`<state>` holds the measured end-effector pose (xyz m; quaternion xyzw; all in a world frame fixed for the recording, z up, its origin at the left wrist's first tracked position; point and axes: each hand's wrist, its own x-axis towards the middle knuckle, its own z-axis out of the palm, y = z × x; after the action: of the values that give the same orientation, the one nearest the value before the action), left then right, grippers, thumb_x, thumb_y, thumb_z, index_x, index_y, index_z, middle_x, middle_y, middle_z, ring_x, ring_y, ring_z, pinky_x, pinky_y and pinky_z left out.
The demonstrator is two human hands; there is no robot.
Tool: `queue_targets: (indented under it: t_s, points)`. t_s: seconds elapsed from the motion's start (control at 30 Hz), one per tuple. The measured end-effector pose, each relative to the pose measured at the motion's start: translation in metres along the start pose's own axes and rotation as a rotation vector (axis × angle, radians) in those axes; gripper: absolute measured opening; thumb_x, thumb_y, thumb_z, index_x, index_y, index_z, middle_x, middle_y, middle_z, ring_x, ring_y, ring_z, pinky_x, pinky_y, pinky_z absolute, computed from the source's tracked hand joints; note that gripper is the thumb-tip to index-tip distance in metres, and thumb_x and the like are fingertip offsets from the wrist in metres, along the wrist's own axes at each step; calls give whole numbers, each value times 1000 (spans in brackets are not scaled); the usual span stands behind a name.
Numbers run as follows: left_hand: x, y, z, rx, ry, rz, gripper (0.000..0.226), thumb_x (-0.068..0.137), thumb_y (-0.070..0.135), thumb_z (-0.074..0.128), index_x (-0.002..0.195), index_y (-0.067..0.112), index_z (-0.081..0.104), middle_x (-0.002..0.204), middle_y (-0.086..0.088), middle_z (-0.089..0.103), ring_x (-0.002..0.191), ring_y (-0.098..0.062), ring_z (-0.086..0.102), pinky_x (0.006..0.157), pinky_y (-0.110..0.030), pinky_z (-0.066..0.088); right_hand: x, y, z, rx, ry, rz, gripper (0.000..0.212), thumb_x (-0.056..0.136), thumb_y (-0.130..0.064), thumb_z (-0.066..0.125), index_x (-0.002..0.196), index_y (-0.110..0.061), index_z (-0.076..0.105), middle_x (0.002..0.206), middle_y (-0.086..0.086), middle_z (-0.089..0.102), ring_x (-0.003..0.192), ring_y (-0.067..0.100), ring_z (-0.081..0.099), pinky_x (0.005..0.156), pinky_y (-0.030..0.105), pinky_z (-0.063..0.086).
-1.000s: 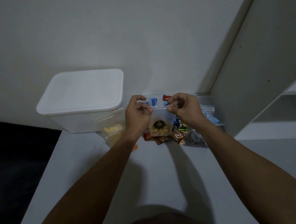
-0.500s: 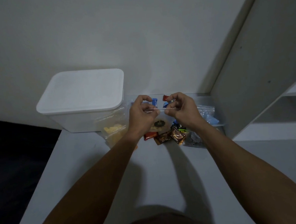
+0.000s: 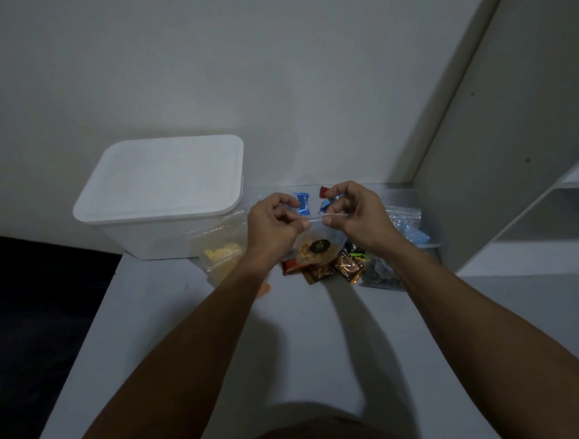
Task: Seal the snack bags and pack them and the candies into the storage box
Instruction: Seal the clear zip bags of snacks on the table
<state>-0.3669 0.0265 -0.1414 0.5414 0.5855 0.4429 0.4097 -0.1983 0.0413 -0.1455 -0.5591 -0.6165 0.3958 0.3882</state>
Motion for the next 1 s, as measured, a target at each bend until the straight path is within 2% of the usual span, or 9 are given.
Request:
queue_targets:
  t_s: [0.2,0.27,0.4,0.5,0.67,0.77,0.87,1.0]
  points:
    - [0,2,1,-27,-64,1,39,77,3,75,113,12,62,84,-5,71,80,-15,69,78,-36,60,0,-1,-1,25,58,9,28,78,4,73,93,-11,54,83,13,69,70,10,67,63,17,53]
    - [0,1,1,-24,-58,5,41,77,4,76,114,13,61,81,-4,71,78,-13,70,76,-34,60,0,0,-2,36,41,9,32,77,3,74,95,-11,52,82,14,69,70,10,68,66,23,55]
    - [0,0,3,-16,-35,22,43,76,1,76,114,12,60,79,-7,72,73,-9,69,73,-22,57,0,3,-1,18,-17,-7,44,74,-2,78,104,-17,50,82,11,71,78,23,69,74,38,57]
    - [-1,1,4,-28,-41,23,43,74,1,77,112,11,61,79,-9,73,72,-9,69,70,-17,56,0,2,-1,19,-57,-20,43,76,0,76,107,-16,50,79,9,71,79,17,69,76,36,56]
    - [-1,3,0,-93,-8,-2,49,73,-2,77,116,14,58,78,-9,71,73,-13,70,75,-25,59,0,0,1,11,-17,-29,39,79,3,71,103,-17,48,77,8,68,72,14,66,67,29,53]
    - [-1,2,0,-82,13,0,48,74,-4,76,114,16,58,79,-12,72,74,-16,71,75,-24,58,-1,-2,1,-37,-40,-44,46,79,-2,74,111,-21,47,78,6,68,74,14,68,71,28,55]
    - [-2,2,1,-79,7,-3,42,74,-5,75,107,13,59,79,-14,72,75,-17,72,77,-25,58,1,-6,4,-128,-90,-83,49,80,-3,72,116,-22,44,77,1,69,78,15,68,77,34,55]
    - [-4,1,5,-64,0,11,35,74,-3,75,100,14,61,78,-14,72,74,-22,71,73,-30,60,0,-5,9,-166,-62,-91,44,81,6,65,107,-22,43,71,-3,64,76,18,66,80,45,55]
